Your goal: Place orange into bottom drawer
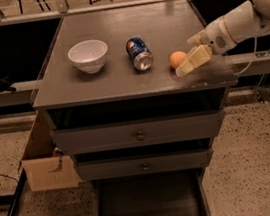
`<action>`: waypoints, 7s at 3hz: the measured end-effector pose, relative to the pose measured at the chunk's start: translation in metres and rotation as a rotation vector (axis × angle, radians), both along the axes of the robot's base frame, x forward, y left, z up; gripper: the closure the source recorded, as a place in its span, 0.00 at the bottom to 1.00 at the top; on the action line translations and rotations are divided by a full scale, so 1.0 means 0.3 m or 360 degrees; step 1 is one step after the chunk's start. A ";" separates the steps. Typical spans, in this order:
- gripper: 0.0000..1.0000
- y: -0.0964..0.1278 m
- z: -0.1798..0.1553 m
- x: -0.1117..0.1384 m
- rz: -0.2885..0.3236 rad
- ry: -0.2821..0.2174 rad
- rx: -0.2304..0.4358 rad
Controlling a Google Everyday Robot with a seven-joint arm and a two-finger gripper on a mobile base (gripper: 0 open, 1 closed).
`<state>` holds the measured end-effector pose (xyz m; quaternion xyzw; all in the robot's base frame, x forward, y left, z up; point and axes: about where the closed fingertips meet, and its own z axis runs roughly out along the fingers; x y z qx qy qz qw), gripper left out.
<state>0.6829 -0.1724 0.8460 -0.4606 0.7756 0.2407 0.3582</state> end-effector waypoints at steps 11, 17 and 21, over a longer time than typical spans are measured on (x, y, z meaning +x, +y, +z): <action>1.00 -0.270 -0.030 -0.716 -0.0154 0.0039 0.0086; 1.00 -0.058 -0.725 -0.858 -0.0530 0.0344 0.0275; 1.00 -0.014 -1.132 -0.759 -0.0620 0.0655 0.0121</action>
Offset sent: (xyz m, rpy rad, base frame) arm 0.0000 0.0000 0.0000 0.0000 0.0000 0.0000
